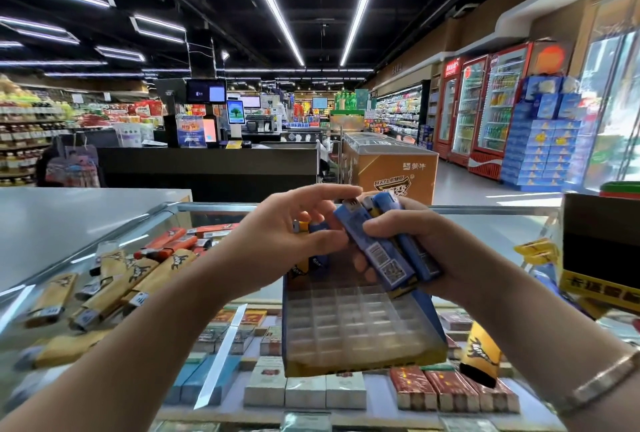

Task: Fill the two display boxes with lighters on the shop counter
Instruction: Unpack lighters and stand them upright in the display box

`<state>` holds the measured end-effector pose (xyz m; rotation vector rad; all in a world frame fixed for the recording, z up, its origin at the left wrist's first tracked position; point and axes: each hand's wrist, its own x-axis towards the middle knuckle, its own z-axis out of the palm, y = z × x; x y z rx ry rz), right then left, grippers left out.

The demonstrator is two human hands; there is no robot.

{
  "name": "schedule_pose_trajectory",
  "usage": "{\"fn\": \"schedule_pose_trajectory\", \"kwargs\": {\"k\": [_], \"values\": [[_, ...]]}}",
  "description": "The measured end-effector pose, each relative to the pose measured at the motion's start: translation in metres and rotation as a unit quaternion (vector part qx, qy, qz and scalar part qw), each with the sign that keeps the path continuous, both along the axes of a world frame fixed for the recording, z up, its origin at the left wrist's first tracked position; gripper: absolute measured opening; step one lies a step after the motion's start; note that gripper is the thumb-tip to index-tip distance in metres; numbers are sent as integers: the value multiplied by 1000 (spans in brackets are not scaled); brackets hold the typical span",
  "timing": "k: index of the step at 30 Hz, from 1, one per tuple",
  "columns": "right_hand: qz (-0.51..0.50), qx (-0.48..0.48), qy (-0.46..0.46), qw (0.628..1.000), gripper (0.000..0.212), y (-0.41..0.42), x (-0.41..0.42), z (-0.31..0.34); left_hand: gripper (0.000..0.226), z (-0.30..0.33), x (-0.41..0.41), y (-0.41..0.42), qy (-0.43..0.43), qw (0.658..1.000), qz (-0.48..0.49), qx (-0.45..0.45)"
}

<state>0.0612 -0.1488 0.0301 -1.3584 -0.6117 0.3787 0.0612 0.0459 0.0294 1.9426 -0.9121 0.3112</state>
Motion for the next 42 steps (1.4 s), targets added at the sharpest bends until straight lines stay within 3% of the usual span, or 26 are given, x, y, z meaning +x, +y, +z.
{"fn": "schedule_pose_trajectory", "kwargs": {"k": [7, 10, 13, 17, 21, 24, 28, 34, 42], "values": [[42, 4, 76, 996, 10, 1, 0, -1, 15, -1, 4, 1, 22, 999, -9, -43], [29, 3, 84, 996, 5, 4, 0, 1, 15, -1, 6, -1, 23, 998, 4, -53], [-63, 27, 50, 996, 10, 5, 4, 0, 23, -1, 7, -1, 12, 993, 27, -114], [-248, 21, -113, 962, 22, -1, 10, 1, 14, 1, 8, 5, -80, 976, 129, -157], [-353, -41, -246, 902, 28, -3, 12, 1, 16, -1, 9, 5, -150, 960, 211, -110], [-393, -92, -269, 874, 28, -2, 15, -3, 21, -6, 12, 4, -174, 955, 232, -68], [-397, -106, -277, 869, 26, 0, 15, -5, 21, -10, 12, 3, -200, 949, 245, -4], [-380, -126, -261, 878, 26, -2, 17, -6, 17, -13, 14, 3, -295, 911, 271, 99], [-368, -140, -260, 881, 22, 0, 17, -8, 19, -13, 17, 3, -293, 900, 291, 138]]}}
